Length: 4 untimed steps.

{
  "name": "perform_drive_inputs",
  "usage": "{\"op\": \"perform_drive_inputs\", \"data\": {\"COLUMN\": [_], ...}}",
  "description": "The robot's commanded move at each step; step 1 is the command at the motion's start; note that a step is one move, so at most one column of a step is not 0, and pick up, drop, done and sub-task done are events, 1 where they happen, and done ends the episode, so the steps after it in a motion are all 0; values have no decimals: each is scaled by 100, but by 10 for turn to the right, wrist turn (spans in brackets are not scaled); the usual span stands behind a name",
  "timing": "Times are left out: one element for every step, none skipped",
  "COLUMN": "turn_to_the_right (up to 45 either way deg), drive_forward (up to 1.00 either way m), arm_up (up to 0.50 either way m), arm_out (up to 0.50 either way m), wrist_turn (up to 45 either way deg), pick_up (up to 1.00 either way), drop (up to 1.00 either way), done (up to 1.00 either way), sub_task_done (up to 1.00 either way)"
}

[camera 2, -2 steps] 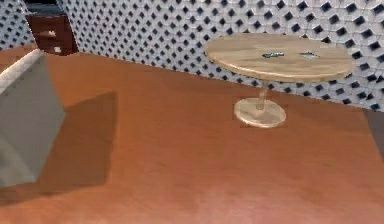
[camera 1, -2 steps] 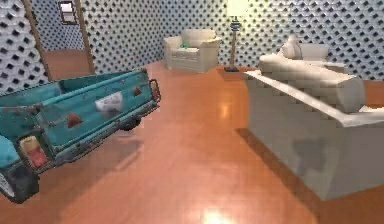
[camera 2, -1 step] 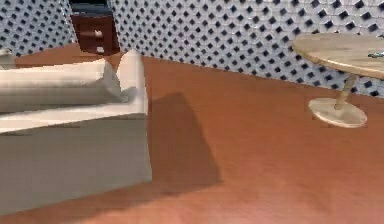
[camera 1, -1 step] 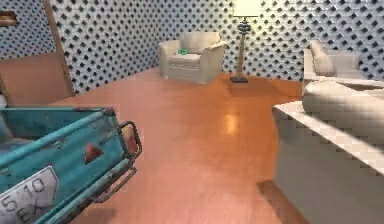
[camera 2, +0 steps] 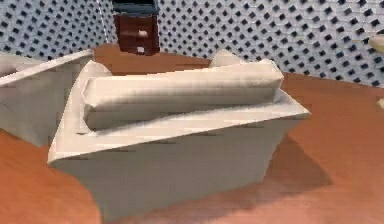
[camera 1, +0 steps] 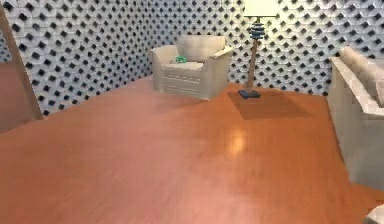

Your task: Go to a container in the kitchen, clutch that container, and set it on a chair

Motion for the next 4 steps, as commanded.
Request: {"op": "perform_drive_inputs", "data": {"turn_to_the_right": [180,0,-150,0], "drive_forward": [0,15,0,30], "arm_up": [0,0,0,0], "arm_out": [0,0,0,0], "wrist_turn": [0,0,0,0], "pick_up": [0,0,0,0], "drop": [0,0,0,0], "done": [0,0,0,0], "sub_task_done": [0,0,0,0]}}
